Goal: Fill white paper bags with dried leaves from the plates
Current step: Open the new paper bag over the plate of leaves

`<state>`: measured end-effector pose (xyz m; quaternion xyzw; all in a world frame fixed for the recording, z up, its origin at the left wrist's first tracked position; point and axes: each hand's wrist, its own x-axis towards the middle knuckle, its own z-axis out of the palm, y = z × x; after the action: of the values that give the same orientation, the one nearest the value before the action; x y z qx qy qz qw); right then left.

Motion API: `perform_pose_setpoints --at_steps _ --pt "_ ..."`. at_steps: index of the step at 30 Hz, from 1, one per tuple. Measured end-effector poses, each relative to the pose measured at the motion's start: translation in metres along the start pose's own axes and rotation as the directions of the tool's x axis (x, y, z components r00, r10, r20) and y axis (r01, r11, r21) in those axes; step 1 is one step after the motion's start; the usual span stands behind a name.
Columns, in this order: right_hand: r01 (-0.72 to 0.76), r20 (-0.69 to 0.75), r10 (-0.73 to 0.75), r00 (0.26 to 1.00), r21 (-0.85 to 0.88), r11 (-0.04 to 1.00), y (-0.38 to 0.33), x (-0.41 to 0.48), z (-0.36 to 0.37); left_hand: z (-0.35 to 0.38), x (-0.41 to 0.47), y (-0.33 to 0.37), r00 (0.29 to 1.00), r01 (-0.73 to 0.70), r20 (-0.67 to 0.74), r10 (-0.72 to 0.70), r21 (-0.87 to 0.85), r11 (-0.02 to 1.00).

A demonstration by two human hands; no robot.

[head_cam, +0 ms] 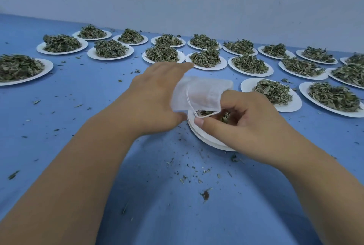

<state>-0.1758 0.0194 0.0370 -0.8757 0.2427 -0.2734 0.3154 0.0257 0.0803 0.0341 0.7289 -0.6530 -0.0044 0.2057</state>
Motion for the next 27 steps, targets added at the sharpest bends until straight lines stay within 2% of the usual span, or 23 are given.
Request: perform_pose_setpoints --at_steps 2,4,5,7,8,10,12,17,20,27 --pt "0.0 -0.048 -0.001 0.999 -0.028 1.0 -0.001 0.0 0.001 -0.007 -0.009 -0.005 0.993 -0.03 0.111 0.035 -0.046 0.999" --pt "0.014 -0.054 -0.02 0.998 -0.101 0.995 -0.001 0.0 0.0 -0.011 -0.006 0.002 0.987 -0.095 0.113 0.113 -0.16 0.983" --pt "0.034 -0.041 -0.04 0.998 -0.149 0.988 -0.002 0.0 0.0 -0.011 0.002 0.008 0.99 -0.105 0.082 0.117 -0.138 0.985" --pt "0.09 -0.028 -0.1 0.995 -0.251 0.964 -0.004 0.001 0.001 -0.012 0.015 0.024 0.996 -0.064 0.059 0.06 0.07 0.995" --pt "0.122 -0.013 -0.132 0.991 -0.301 0.946 -0.006 0.001 0.001 -0.009 0.015 0.03 0.994 -0.104 0.047 0.1 0.095 0.99" --pt "0.181 0.051 -0.175 0.983 -0.349 0.919 -0.011 0.001 0.003 -0.001 0.002 0.035 0.95 -0.311 0.004 0.312 -0.077 0.947" --pt "0.217 0.111 -0.19 0.976 -0.343 0.914 -0.014 -0.001 0.005 0.002 -0.012 0.034 0.92 -0.39 -0.028 0.392 -0.181 0.903" --pt "0.244 0.155 -0.197 0.968 -0.407 0.88 -0.017 -0.003 0.004 0.005 -0.005 0.033 0.929 -0.367 -0.134 0.344 -0.229 0.901" --pt "0.249 0.157 -0.203 0.967 -0.379 0.891 -0.018 -0.005 0.004 0.006 -0.006 0.025 0.933 -0.351 -0.164 0.32 -0.222 0.91" --pt "0.227 0.106 -0.203 0.973 -0.346 0.91 -0.012 -0.006 0.002 0.008 -0.005 0.007 0.978 -0.191 -0.15 0.143 -0.374 0.908"
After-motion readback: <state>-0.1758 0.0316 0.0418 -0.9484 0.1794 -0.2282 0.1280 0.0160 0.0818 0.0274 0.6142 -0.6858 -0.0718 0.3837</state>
